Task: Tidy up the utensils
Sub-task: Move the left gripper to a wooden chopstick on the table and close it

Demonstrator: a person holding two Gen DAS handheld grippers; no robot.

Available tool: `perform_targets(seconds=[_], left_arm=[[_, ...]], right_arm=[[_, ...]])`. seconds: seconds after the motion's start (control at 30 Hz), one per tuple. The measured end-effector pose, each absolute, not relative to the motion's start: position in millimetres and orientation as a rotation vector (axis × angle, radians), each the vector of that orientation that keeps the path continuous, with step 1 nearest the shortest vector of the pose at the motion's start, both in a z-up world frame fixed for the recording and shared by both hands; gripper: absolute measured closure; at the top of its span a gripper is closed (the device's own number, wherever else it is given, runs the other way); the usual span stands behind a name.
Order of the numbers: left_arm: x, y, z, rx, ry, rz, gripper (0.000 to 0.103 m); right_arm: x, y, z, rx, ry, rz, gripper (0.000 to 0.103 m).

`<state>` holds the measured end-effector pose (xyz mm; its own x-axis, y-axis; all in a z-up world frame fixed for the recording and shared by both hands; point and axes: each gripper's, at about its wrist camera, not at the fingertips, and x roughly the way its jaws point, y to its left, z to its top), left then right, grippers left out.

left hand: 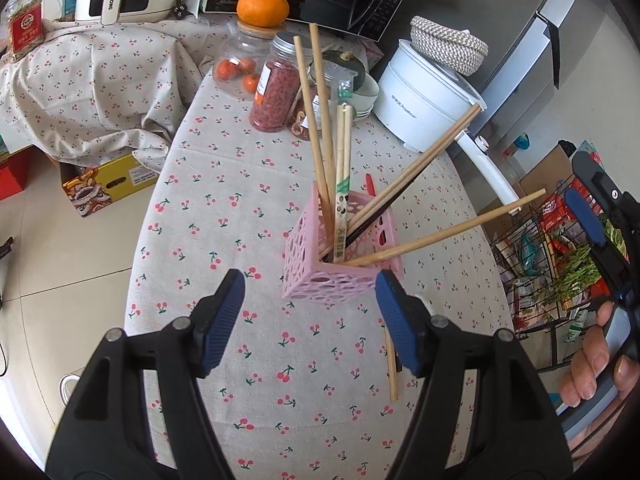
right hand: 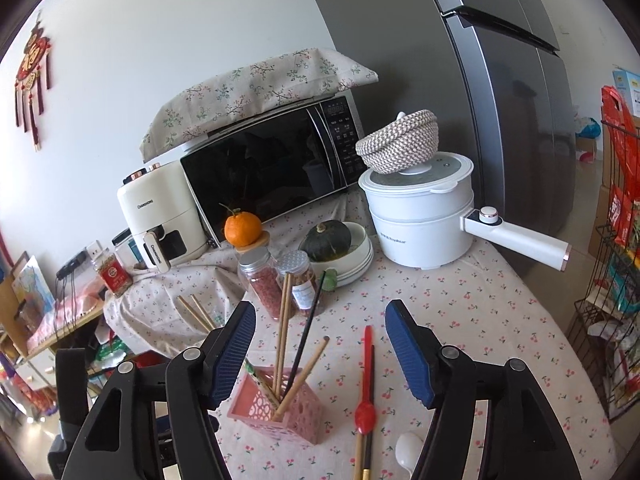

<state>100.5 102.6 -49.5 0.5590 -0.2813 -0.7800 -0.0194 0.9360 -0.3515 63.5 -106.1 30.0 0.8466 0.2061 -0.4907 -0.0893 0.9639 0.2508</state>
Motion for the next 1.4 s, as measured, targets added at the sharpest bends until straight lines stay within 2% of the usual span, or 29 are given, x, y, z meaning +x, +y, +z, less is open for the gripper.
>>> perform_targets(seconds=[0.13, 0.3, 0.73, 0.87, 1.03, 1.1, 1.17, 1.4], left_arm=[[98, 88, -54, -0.306, 0.998, -0.197, 0.029], [93, 65, -63, -0.252, 1.042, -0.242, 0.027], [88, 13, -110, -0.219, 1.155, -0.329, 0.028], [95, -5, -119, -0.217, 1.124, -0.353, 0.055], [111, -24, -125, -0.201, 1.051, -0.371, 0.075], [118, -28, -129, -0.178, 1.033, -0.355, 0.086], [124, -29, -132, -0.155, 1.013, -0.322, 0.09], [138, -28, -148, -0.143, 1.041, -0.294, 0.092]], right_arm=[[58, -125, 20, 0.224, 0.603, 0.141, 0.024], [58, -144, 0, 0.217, 0.725, 0.125, 0.021], [59, -191, -47, 0.263, 0.976, 0.059, 0.02], [58, -195, -58, 0.243, 1.029, 0.06, 0.02], [60, -196, -75, 0.228, 1.1, 0.063, 0.02], [60, -197, -79, 0.221, 1.112, 0.066, 0.02], [60, -197, -80, 0.205, 1.113, 0.065, 0.02], [64, -200, -83, 0.187, 1.127, 0.06, 0.02]])
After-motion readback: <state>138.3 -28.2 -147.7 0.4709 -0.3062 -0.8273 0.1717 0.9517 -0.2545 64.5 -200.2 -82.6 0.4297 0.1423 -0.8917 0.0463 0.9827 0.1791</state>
